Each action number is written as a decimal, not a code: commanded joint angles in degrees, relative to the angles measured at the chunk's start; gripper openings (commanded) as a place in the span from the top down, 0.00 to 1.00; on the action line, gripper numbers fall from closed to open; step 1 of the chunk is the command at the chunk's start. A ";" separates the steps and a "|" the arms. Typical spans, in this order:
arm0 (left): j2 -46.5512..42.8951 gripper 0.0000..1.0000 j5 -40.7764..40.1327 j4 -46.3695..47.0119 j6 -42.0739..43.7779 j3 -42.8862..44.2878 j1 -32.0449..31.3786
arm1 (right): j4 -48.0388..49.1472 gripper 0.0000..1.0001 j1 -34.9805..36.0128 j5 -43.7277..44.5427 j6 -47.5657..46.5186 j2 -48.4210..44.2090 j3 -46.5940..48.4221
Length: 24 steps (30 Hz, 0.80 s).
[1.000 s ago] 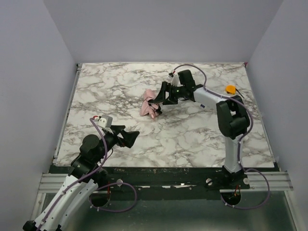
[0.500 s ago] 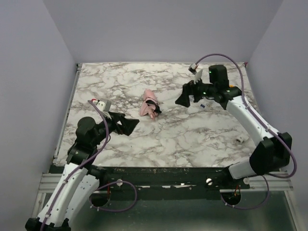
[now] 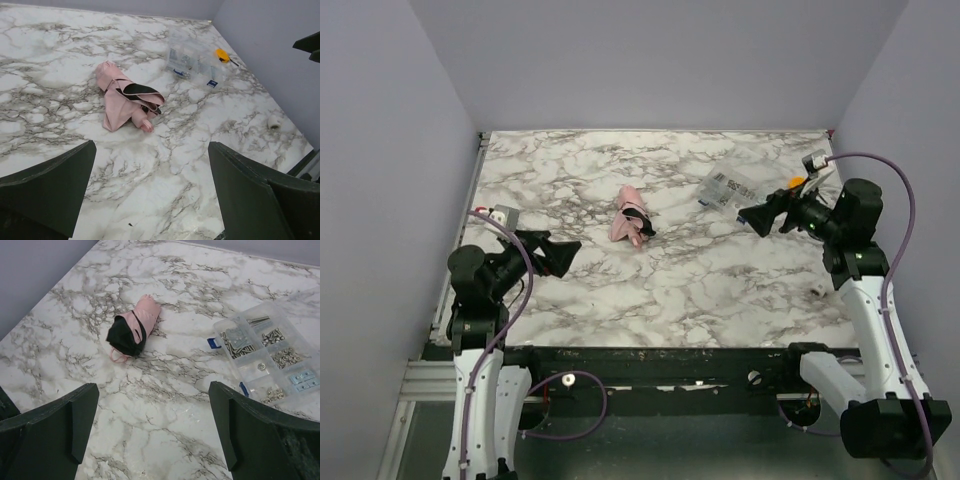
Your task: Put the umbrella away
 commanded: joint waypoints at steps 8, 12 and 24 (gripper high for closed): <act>-4.80 0.02 -2.96 -3.50 7.89 -3.53 -0.48 | 10.15 0.00 -2.02 7.22 10.72 -3.69 -8.61; -4.62 0.02 -3.34 -3.10 7.99 -3.55 -0.49 | 12.09 0.00 -2.29 9.29 10.10 -3.08 -9.40; -3.98 0.02 -6.70 -1.37 4.48 -4.70 -0.49 | 9.95 0.00 -4.47 5.47 4.60 -1.14 -9.22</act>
